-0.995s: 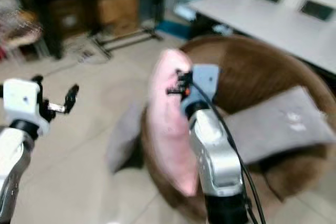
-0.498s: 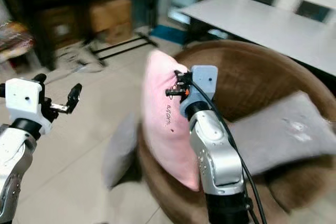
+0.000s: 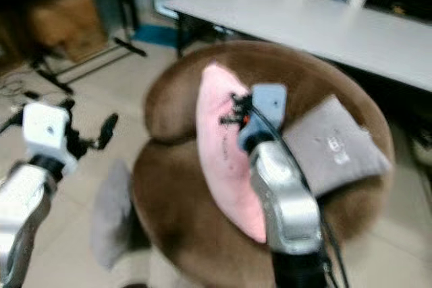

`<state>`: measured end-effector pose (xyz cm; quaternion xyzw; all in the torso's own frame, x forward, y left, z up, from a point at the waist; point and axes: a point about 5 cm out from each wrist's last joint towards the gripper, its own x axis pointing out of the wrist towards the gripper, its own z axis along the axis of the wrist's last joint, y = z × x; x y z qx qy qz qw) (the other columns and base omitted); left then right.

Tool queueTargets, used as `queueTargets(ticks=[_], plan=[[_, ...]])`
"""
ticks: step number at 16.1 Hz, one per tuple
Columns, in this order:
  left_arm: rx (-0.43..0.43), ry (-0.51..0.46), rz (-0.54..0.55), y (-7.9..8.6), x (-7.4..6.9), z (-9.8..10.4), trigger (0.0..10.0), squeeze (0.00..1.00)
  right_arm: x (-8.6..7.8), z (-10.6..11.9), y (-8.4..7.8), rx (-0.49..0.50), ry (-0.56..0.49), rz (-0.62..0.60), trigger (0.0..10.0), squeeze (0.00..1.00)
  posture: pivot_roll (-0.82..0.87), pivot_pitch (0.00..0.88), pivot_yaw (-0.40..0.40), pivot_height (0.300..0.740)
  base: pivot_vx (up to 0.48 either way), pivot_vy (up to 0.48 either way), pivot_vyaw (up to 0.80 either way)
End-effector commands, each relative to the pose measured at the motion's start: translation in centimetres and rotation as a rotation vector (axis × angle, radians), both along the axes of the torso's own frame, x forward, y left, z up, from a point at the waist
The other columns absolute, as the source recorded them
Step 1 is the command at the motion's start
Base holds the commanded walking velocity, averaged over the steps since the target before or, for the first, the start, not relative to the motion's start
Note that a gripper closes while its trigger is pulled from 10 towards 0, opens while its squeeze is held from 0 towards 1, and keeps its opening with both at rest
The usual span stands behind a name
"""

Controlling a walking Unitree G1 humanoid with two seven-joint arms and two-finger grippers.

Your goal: Move the pillow to the sofa from floor

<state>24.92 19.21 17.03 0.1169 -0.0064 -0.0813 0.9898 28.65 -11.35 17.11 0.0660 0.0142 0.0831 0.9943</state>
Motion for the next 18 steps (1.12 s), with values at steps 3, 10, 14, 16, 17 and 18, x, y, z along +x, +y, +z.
queueTargets(ticks=[3, 10, 14, 16, 17, 18], plan=[[0.008, -0.004, 0.0, 0.07, -0.22, 0.25, 10.0, 0.0, -0.35, 1.29, 0.13, 0.018, -0.05, 0.018, 10.0, 0.0, 0.06, 0.0, -0.046, 0.74, 0.0, 0.0, 0.0], [0.008, -0.001, 0.007, 0.19, -0.26, 0.26, 10.0, 0.0, -0.51, 1.18, 0.33, 0.026, -0.034, 0.036, 10.0, 0.0, 0.07, 0.0, -0.046, 0.74, 0.0, 0.177, -0.46], [0.006, -0.013, 0.027, 0.5, -0.23, 0.48, 10.0, 0.0, -0.58, 1.26, 0.39, 0.028, -0.036, 0.045, 10.0, 0.0, 0.07, 0.0, -0.044, 0.74, 0.0, 0.0, 0.0], [0.003, -0.019, 0.021, 0.47, -0.27, 0.57, 10.0, 0.0, -0.59, 1.25, 0.48, 0.03, -0.035, 0.058, 10.0, 0.0, 0.07, 0.0, -0.044, 0.74, 0.0, 0.0, 0.0], [-0.001, -0.022, 0.02, 0.47, -0.27, 0.61, 10.0, 0.0, -0.59, 1.23, 0.53, 0.031, -0.035, 0.066, 10.0, 0.0, 0.07, 0.0, -0.044, 0.74, 0.0, 0.0, 0.0], [-0.005, -0.023, 0.019, 0.48, -0.28, 0.65, 10.0, 0.0, -0.59, 1.21, 0.61, 0.034, -0.033, 0.073, 10.0, 0.0, 0.07, 0.0, -0.044, 0.74, 0.285, 0.0, 0.0]])
